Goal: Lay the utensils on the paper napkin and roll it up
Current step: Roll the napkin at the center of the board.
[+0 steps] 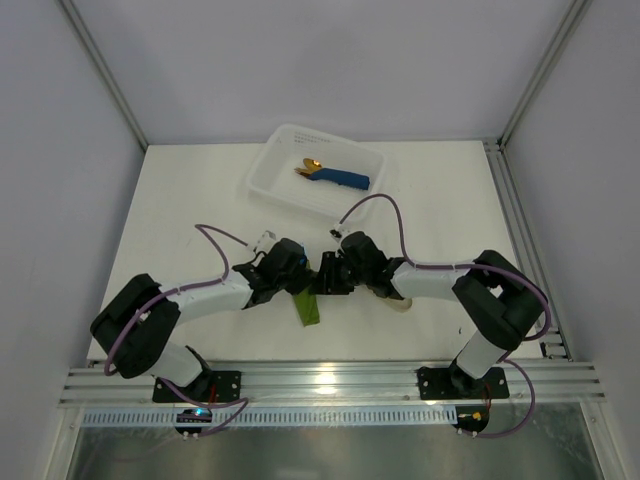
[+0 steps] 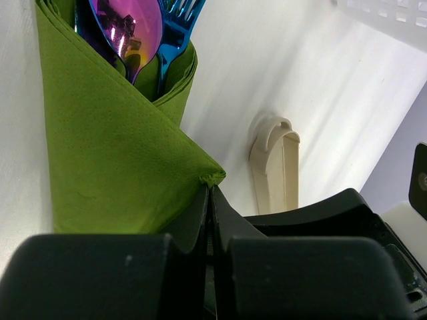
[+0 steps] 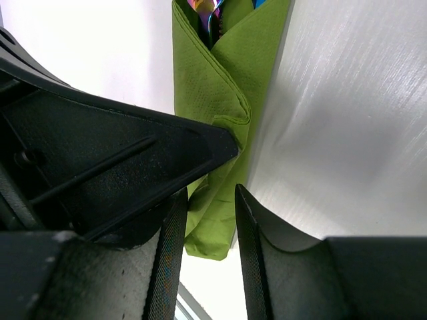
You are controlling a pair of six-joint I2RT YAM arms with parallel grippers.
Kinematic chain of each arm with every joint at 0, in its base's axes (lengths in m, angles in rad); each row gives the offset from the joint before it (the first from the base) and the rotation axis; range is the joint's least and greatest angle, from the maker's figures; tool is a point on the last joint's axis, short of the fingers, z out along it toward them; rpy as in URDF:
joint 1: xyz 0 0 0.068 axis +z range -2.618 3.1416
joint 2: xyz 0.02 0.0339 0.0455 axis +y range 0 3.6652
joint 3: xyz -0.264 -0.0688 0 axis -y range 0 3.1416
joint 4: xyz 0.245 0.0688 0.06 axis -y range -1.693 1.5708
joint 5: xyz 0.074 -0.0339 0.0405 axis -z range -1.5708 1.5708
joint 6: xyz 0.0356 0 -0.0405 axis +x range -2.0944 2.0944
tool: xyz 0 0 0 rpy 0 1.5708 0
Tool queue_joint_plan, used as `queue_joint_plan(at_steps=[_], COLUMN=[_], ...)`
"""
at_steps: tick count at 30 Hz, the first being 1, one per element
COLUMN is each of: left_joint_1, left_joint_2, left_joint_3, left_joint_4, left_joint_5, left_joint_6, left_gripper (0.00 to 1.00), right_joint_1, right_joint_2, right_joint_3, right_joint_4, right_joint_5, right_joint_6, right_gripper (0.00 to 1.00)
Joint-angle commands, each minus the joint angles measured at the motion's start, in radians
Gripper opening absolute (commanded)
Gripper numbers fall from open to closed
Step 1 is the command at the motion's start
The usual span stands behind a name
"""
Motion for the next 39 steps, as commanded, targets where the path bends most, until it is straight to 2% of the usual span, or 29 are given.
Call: queue_joint_plan(at_steps=[1, 13, 20, 26, 28, 31, 33, 39], left_joint_1=[-0.018, -0.018, -0.018, -0.018, -0.016, -0.016, -0.016, -0.016], left_joint_2=[0.003, 0.018, 0.016, 0.021, 0.023, 0.027, 0.032, 0.038], left_joint_3=[0.032, 0.049, 0.059, 0.072, 0.078, 0.087, 0.092, 0.093], left_joint_4=[0.012, 0.003, -0.008, -0.013, -0.019, -0.02, -0.019, -0.023], left_joint_5=[0.06, 0.092, 0.097, 0.109, 0.114, 0.123, 0.126, 0.122], left_joint_6=[0.027, 0.045, 0.059, 0.074, 0.084, 0.087, 0.09, 0.105], left_gripper=[0.0, 0.0, 0.0, 0.0, 0.0, 0.0, 0.0, 0.0], right_joint_1=[-0.006, -0.006, -0.004, -0.004, -0.006, -0.006, -0.006, -0.006], right_joint_2=[-0.004, -0.021, -0.032, -0.038, -0.032, -0.024, -0.023, -0.029], right_joint_3=[0.037, 0.051, 0.06, 0.066, 0.07, 0.077, 0.077, 0.055], right_joint_4=[0.132, 0.088, 0.074, 0.069, 0.069, 0.068, 0.066, 0.08], right_joint_5=[0.027, 0.048, 0.044, 0.039, 0.036, 0.036, 0.039, 0.04], right_joint_6=[-0.012, -0.045, -0.071, -0.094, -0.1, -0.098, -0.095, -0.071], right_gripper=[0.38, 0.3, 0.36, 0.35, 0.33, 0.26, 0.17, 0.05])
